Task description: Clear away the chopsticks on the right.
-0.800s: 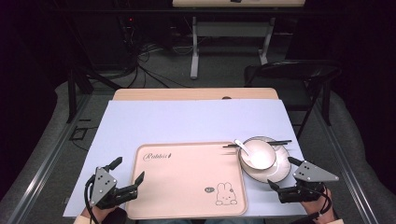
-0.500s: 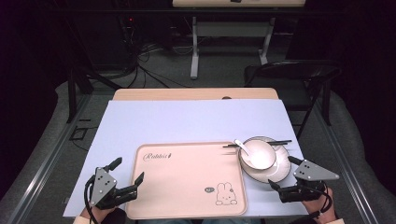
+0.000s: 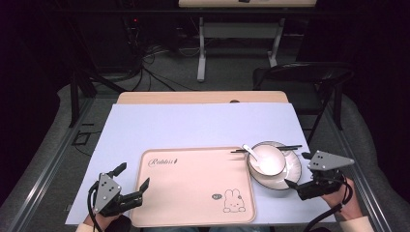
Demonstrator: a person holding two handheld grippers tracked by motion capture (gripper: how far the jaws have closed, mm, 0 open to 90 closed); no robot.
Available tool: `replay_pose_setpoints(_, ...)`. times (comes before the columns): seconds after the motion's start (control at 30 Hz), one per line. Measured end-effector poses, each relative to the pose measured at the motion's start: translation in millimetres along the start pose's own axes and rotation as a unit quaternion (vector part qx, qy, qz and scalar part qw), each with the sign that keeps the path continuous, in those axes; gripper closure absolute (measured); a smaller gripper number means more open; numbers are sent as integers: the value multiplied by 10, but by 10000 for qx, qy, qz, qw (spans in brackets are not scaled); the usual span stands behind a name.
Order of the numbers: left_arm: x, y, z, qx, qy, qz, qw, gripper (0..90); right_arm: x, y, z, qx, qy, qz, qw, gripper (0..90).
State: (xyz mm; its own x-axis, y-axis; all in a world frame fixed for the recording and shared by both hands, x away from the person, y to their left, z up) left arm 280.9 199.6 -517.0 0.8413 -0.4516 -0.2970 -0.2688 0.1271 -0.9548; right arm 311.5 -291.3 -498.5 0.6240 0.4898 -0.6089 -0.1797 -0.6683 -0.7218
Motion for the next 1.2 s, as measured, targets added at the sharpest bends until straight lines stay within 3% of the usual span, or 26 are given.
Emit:
replay_pose_setpoints(0.1,-3,1,3,-22,-12,-8,10000,155,8,-47,-155,-183,-269,278,9991,0)
replay_pose_setpoints(0.23,3,1,-1,-10,-12,3,10000,155,22,-88,-298,-356,-362,477,9976,0)
replay_pose_setpoints(0.27,1,0,3,-5,-11,-1,10000,155,48,-103,-362,-478,-447,620,9959,0)
replay_pose_setpoints(0.47,0,-1,5,-26,-27,-13,10000,155,172,-161,-589,-694,-690,924,9909,0)
replay_pose_setpoints(0.67,-2,-1,8,-33,-46,-8,10000,154,331,-176,-800,-737,-841,1262,9857,0)
replay_pose_setpoints(0.8,-7,-1,12,-50,-41,-17,10000,155,418,-181,-894,-772,-812,1399,9838,7)
replay_pose_setpoints(0.87,-7,-1,14,-60,-46,-20,10000,155,492,-180,-967,-760,-798,1491,9827,158)
replay_pose_setpoints(0.93,-7,-1,14,-55,-47,-14,10000,155,518,-176,-984,-756,-801,1535,9820,166)
replay_pose_setpoints(1.0,-9,-1,16,-61,-49,-12,10000,155,632,-136,-1019,-871,-883,1736,9770,249)
replay_pose_setpoints(1.03,-9,-1,16,-61,-49,-12,10000,155,632,-136,-1019,-871,-883,1736,9770,249)
replay_pose_setpoints(1.1,-9,-1,16,-72,-51,-16,10000,155,707,-124,-995,-985,-970,1893,9721,345)
replay_pose_setpoints(1.13,-8,-1,16,-74,-53,-16,10000,155,707,-124,-995,-985,-970,1893,9721,345)
replay_pose_setpoints(1.17,-9,-1,17,-71,-55,-15,10000,155,771,-104,-964,-1245,-1018,2021,9661,414)
replay_pose_setpoints(1.2,-9,-1,17,-71,-55,-15,10000,155,771,-104,-964,-1245,-1018,2021,9661,414)
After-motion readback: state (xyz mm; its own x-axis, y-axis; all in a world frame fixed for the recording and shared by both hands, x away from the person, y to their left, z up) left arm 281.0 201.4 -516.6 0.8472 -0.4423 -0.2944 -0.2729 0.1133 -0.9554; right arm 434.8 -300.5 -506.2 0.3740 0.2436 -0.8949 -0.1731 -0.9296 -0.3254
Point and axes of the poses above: each handheld gripper's, and its own axes: x roughly forward along the jaws, y roughly out of its underside, z roughly to its left, the point moved 7 cm from there along x, roughly forward along the jaws, and after that the axes turned 10 degrees about -x, right-handed, at the moved point
